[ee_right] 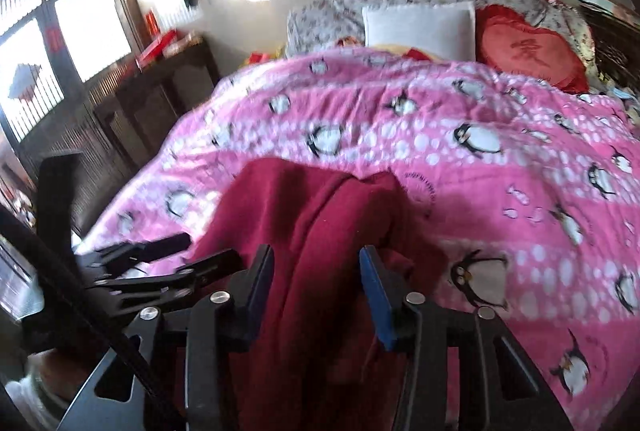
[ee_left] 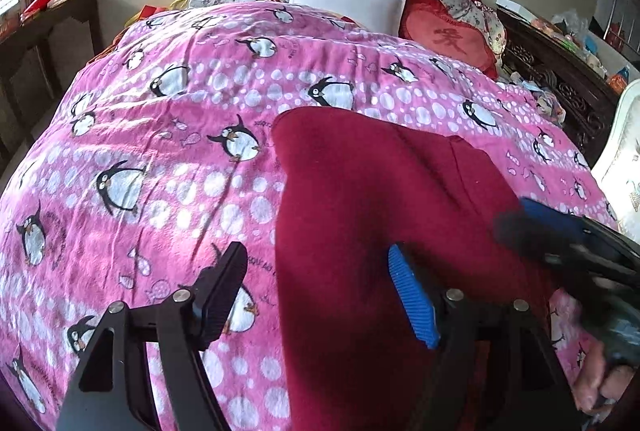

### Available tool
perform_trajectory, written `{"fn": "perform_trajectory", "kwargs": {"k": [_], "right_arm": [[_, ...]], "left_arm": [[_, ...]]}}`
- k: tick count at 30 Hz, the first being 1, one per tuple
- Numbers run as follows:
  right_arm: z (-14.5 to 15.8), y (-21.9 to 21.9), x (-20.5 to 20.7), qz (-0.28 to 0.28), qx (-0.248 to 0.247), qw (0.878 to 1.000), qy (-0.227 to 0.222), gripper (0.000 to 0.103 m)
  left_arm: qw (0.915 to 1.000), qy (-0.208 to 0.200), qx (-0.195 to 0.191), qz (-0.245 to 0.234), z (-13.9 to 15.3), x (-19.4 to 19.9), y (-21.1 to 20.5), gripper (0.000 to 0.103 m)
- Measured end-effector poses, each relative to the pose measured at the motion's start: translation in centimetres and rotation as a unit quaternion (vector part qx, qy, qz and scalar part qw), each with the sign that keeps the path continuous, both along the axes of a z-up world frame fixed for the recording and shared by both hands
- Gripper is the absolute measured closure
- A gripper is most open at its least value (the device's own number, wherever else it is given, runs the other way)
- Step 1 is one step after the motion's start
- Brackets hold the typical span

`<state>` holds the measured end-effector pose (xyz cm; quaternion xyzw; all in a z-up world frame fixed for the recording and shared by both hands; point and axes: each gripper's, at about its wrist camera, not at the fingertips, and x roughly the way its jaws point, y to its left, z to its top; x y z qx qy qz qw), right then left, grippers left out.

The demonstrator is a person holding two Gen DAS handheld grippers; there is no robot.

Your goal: Fold small clothes

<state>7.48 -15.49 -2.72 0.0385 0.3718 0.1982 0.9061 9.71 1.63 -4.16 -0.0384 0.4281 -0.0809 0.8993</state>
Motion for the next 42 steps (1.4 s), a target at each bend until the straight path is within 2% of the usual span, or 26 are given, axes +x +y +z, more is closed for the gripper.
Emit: {"fn": "perform_trajectory", "kwargs": {"k": [1,2,3,4,12,17,19,23,24,26,28,29,31,34,37,39,42], "right_arm": [[-0.6,0.0,0.5,-0.002,-0.015,1.0,0.002,0.061],[-1.1,0.1,0.9,-0.006,-0.032,0.999,-0.001,0.07],[-1.8,0.1,1.4,-0.014,-0.069,0.997,-0.011,0.074],[-2.2,-0.1,1.7,-0.017,-0.082,0.996,-0.012,0.075],[-3.0,-1.4,2.7,-0.026,-0.064,0.998,-0.007,0.073],[-0.2,-1.7,-1.0,-0.011,-0.024,1.0,-0.011,0.067],[0.8,-1.3,-3.1,0.006,-0.029,0.999,-0.017,0.066],[1.0,-0.1,-6.7,0.041,-0.042,0.998,-0.017,0.053],[0.9,0.1,-7.3,0.045,-0.044,0.998,-0.016,0.053],[0.2,0.5,-8.1,0.042,-0.069,0.997,-0.019,0.053],[-1.2,0.3,-8.3,0.017,-0.14,0.99,-0.023,0.053],[-1.6,-0.1,-8.2,0.011,-0.147,0.989,-0.021,0.049],[-2.5,-1.4,-7.7,0.002,-0.111,0.994,-0.003,0.049],[-3.2,-1.7,-7.4,-0.009,-0.116,0.993,-0.011,0.041],[-3.4,-2.3,-7.2,-0.01,-0.095,0.995,-0.003,0.041],[-3.1,-2.5,-7.3,-0.009,-0.077,0.997,0.004,0.04],[-1.4,-1.9,-8.2,-0.006,-0.063,0.998,-0.008,0.04]], "left_arm": [[1.0,0.0,0.003,-0.001,-0.2,0.1,-0.2,0.029],[1.0,0.001,0.003,-0.002,-0.3,0.2,-0.3,0.028],[1.0,0.005,0.0,-0.007,-0.6,0.4,-0.4,0.027],[0.9999,0.008,-0.002,-0.01,-0.7,0.5,-0.5,0.026],[0.9997,0.005,0.022,-0.006,-1.4,0.3,-1.4,0.019],[0.9996,0.002,0.026,-0.003,-0.9,-0.3,-1.1,0.019],[0.9998,0.006,0.02,-0.001,-0.7,-0.6,-0.7,0.019],[0.9998,-0.004,0.02,0.008,0.0,-1.6,-0.2,0.019],[0.9997,-0.006,0.022,0.008,0.0,-1.9,-0.1,0.019],[0.9996,-0.006,0.027,0.003,0.0,-2.3,-0.1,0.019],[0.9995,-0.006,0.029,-0.004,-0.2,-3.0,0.0,0.019],[0.9996,-0.008,0.027,-0.006,-0.2,-3.2,0.0,0.018],[0.9995,-0.01,0.028,-0.003,-0.5,-3.5,-0.1,0.016],[0.9994,-0.015,0.032,0.002,-0.9,-3.7,-0.2,0.015],[0.9989,-0.023,0.041,0.004,-0.9,-3.8,-0.3,0.013],[0.9984,-0.028,0.05,0.006,-0.8,-3.9,-0.5,0.013],[0.9976,-0.034,0.059,0.01,-0.5,-4.1,-0.5,0.013]]}}
